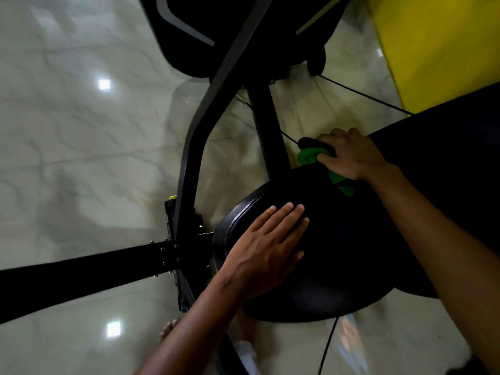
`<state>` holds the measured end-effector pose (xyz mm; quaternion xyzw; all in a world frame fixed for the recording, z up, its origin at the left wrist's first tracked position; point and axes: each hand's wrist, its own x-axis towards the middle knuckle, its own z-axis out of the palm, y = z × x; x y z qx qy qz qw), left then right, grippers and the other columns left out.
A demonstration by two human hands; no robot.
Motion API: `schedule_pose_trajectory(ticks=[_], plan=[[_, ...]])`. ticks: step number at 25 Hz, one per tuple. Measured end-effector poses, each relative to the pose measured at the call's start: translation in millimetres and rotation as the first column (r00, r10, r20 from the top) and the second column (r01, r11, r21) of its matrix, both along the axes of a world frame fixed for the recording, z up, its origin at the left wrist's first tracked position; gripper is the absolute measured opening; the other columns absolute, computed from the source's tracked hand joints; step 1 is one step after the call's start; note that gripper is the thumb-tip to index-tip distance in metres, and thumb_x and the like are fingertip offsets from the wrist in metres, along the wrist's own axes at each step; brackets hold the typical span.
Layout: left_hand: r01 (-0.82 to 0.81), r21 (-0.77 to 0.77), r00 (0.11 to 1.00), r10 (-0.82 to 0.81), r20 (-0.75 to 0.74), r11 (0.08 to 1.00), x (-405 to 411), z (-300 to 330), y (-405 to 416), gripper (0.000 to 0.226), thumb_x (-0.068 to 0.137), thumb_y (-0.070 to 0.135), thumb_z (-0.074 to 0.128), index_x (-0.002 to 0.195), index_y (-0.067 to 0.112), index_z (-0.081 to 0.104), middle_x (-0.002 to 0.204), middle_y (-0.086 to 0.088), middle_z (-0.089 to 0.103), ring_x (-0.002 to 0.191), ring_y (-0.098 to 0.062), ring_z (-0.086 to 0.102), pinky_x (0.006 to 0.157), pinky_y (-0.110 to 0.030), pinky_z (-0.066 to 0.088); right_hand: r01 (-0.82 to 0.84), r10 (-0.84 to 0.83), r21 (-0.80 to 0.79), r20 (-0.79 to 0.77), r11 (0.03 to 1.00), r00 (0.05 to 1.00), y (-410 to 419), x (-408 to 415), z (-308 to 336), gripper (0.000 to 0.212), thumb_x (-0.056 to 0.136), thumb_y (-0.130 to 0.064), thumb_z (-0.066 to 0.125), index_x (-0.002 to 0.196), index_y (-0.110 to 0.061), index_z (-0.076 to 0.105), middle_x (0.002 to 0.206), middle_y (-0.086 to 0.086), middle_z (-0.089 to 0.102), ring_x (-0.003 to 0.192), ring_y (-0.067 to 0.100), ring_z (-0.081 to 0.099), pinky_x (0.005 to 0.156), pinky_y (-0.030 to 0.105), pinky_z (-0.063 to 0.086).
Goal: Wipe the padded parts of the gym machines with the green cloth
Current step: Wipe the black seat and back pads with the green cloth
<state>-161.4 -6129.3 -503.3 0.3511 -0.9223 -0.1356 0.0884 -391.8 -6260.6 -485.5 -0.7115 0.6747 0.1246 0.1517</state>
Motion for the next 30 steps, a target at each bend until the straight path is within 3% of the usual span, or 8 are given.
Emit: schedule_pose_trajectory(ticks=[4,10,15,18,22,26,30], plan=[[0.094,0.026,0.996,-0.094,-0.006,0.995,9.7,4.1,-24.6,0.049,0.092,0.039,0.042,0.132,0.015,0.056,0.142,-0.005,0.049,0.13,-0.021,0.046,0.104,-0.032,0.033,0.143,-0.117,-0.163,0.16,0.976,0.98,52.2,0.5,1.2,0.066,0.083,-0.047,0.042,0.141,-0.017,0.041,0.139,0.013,0.04,0.116,0.039,0.039,0.091,0.047,0.041],[0.406,0.127,0.914,-0.4,-0.072,0.905,-3.2,-6.0,-121.5,0.043,0.097,0.032,0.04,0.13,0.011,0.057,0.138,-0.009,0.052,0.127,-0.025,0.049,0.106,-0.036,0.04,0.475,-0.414,-0.337,0.239,0.813,0.878,132.7,10.6,-10.4,0.066,0.075,-0.048,0.04,0.129,-0.013,0.052,0.127,0.017,0.048,0.103,0.042,0.049,0.081,0.049,0.047],[0.652,0.139,0.753,-0.658,-0.008,0.745,-10.8,-2.5,-180.5,0.052,0.095,0.04,0.034,0.138,0.015,0.049,0.145,-0.01,0.044,0.129,-0.024,0.048,0.102,-0.033,0.041,0.673,-0.643,-0.418,0.234,0.611,0.729,200.8,81.2,-6.8,0.058,0.076,-0.046,0.045,0.124,-0.014,0.051,0.126,0.017,0.05,0.098,0.042,0.051,0.075,0.048,0.048],[0.742,0.191,0.651,-0.759,0.028,0.643,-21.9,-3.5,-186.6,0.057,0.094,0.044,0.03,0.143,0.017,0.042,0.152,-0.009,0.034,0.137,-0.025,0.037,0.108,-0.033,0.032,0.64,-0.614,-0.451,0.226,0.623,0.756,212.2,138.6,6.3,0.056,0.075,-0.045,0.049,0.126,-0.022,0.049,0.129,0.014,0.05,0.092,0.037,0.049,0.071,0.042,0.043],[0.829,0.152,0.535,-0.843,0.059,0.537,-35.4,-11.0,-194.1,0.056,0.095,0.043,0.031,0.143,0.016,0.042,0.151,-0.013,0.034,0.14,-0.034,0.029,0.111,-0.039,0.023,0.506,-0.483,-0.436,0.172,0.744,0.859,202.6,170.6,18.4,0.06,0.073,-0.046,0.049,0.131,-0.029,0.047,0.133,0.011,0.053,0.092,0.032,0.047,0.072,0.038,0.034],[0.877,0.141,0.454,-0.889,0.066,0.459,-41.0,-11.3,-206.9,0.056,0.096,0.044,0.029,0.146,0.019,0.038,0.154,-0.013,0.029,0.14,-0.035,0.029,0.112,-0.042,0.025,0.144,-0.146,-0.352,0.022,0.925,0.989,165.6,183.7,24.5,0.065,0.074,-0.055,0.046,0.134,-0.031,0.047,0.139,0.006,0.049,0.106,0.03,0.04,0.082,0.04,0.03],[0.896,0.163,0.404,-0.91,0.088,0.413,-44.1,-5.2,-212.6,0.057,0.096,0.045,0.028,0.147,0.019,0.035,0.155,-0.013,0.026,0.141,-0.035,0.028,0.112,-0.042,0.024,-0.044,0.036,-0.154,-0.05,0.987,0.998,115.0,197.4,34.4,0.054,0.074,-0.059,0.061,0.119,-0.029,0.06,0.126,0.001,0.055,0.115,0.027,0.044,0.089,0.043,0.038]])
